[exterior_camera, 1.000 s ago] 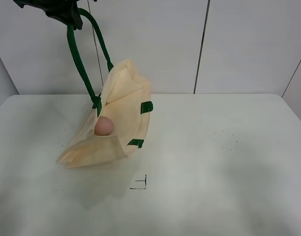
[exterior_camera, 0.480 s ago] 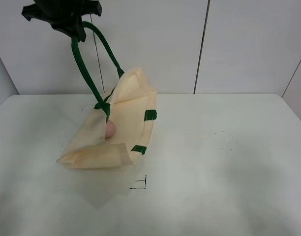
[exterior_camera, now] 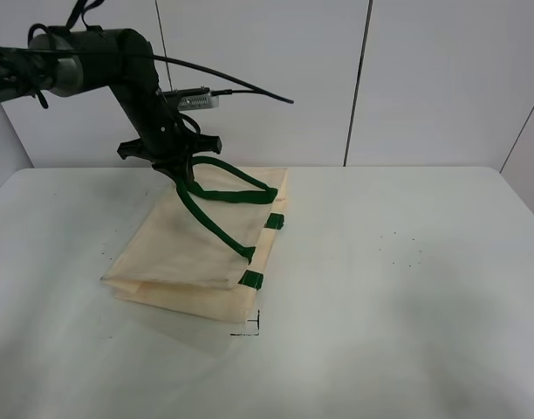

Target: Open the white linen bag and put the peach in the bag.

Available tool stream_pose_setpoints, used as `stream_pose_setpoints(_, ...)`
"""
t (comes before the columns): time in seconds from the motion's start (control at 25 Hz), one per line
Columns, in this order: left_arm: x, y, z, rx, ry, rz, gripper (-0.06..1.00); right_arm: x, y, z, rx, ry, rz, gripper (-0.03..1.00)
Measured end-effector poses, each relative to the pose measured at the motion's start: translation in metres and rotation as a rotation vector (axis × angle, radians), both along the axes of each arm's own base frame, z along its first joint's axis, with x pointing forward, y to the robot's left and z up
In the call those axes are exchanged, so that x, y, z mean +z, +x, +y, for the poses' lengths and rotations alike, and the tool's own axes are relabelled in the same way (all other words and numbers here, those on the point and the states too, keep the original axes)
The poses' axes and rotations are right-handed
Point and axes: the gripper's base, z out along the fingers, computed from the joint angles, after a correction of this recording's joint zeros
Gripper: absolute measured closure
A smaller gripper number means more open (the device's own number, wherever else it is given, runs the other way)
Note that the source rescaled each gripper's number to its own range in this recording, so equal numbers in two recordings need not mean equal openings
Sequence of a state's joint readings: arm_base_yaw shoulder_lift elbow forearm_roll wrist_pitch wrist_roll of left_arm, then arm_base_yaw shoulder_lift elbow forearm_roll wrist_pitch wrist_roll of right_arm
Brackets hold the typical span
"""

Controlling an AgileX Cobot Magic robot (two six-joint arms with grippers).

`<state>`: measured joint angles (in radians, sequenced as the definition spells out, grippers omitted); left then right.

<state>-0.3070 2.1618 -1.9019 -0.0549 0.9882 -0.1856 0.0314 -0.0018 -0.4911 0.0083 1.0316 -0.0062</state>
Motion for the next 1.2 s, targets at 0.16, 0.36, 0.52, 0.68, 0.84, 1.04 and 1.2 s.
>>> stream_pose_setpoints(0.16, -0.006, 0.003, -0.002, -0.013, -0.008, -0.015, 0.24, 0.000, 0.000, 0.000, 0.000, 0.000, 0.000, -0.03)
stream_pose_setpoints(0.36, -0.006, 0.006, 0.007, -0.024, 0.089, -0.048, 0.00, 0.000, 0.000, 0.000, 0.000, 0.000, 0.000, -0.03)
stream_pose_setpoints(0.52, -0.006, 0.009, 0.026, 0.024, 0.123, -0.030, -0.02, 0.000, 0.000, 0.000, 0.000, 0.000, 0.000, -0.03)
stream_pose_setpoints(0.68, -0.007, 0.015, 0.068, 0.113, 0.140, 0.012, -0.02, 0.000, 0.000, 0.000, 0.000, -0.001, 0.000, -0.03)
stream_pose_setpoints(0.84, -0.007, 0.015, 0.110, 0.199, 0.157, 0.058, -0.02, 0.000, 0.000, 0.000, 0.000, -0.001, 0.000, -0.03)
stream_pose_setpoints(1.04, 0.020, 0.000, 0.119, 0.218, 0.137, 0.038, -0.02, 0.000, 0.000, 0.000, 0.000, -0.001, 0.000, -0.03)
stream_pose_setpoints(1.2, 0.052, -0.031, 0.120, 0.210, 0.136, 0.052, -0.02, 0.000, 0.000, 0.000, 0.000, -0.001, 0.000, -0.03)
